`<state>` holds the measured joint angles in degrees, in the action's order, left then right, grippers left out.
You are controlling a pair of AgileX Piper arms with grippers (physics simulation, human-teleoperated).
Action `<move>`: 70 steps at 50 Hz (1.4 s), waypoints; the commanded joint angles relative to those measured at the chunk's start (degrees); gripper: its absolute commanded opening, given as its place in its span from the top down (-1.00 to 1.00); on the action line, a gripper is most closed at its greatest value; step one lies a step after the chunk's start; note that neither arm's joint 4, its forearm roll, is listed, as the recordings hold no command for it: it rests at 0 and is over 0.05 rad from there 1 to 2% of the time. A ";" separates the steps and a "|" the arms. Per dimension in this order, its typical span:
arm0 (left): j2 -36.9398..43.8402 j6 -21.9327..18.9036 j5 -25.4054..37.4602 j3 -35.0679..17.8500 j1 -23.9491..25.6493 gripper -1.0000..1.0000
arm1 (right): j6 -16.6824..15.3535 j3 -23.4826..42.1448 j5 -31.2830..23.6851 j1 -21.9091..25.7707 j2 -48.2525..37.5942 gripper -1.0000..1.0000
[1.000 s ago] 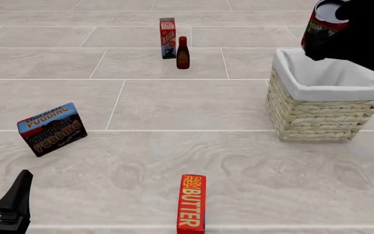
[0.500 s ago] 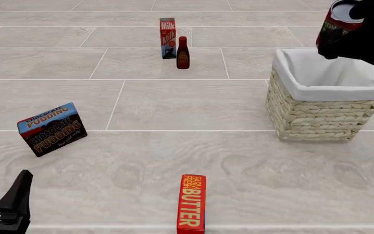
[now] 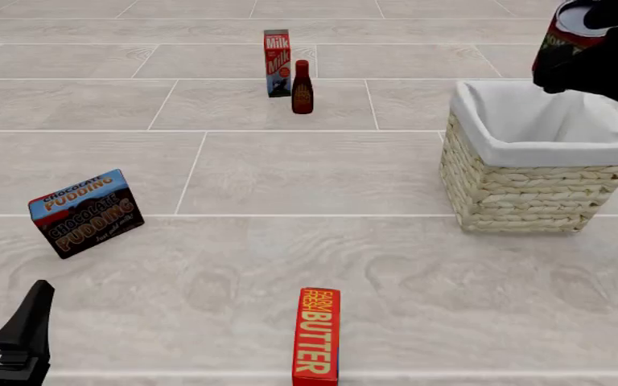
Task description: Pick the tomato sauce and place it in the basket.
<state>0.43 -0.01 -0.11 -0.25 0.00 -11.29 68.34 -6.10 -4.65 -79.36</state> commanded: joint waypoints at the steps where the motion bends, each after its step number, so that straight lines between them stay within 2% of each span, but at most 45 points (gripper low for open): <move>1: 0.00 0.00 0.00 0.00 0.00 -1.00 | 1.68 1.13 0.73 -0.55 -2.00 1.00; 46: 0.00 0.00 0.00 0.00 0.00 -1.00 | 3.38 3.79 2.25 -2.57 -9.44 1.00; 70: 0.00 0.00 0.00 0.00 0.00 -1.00 | 4.24 3.16 3.57 -2.55 -11.90 1.00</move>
<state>0.43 -0.01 -0.11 -0.25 0.00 -8.63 71.61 -3.21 -7.31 -90.41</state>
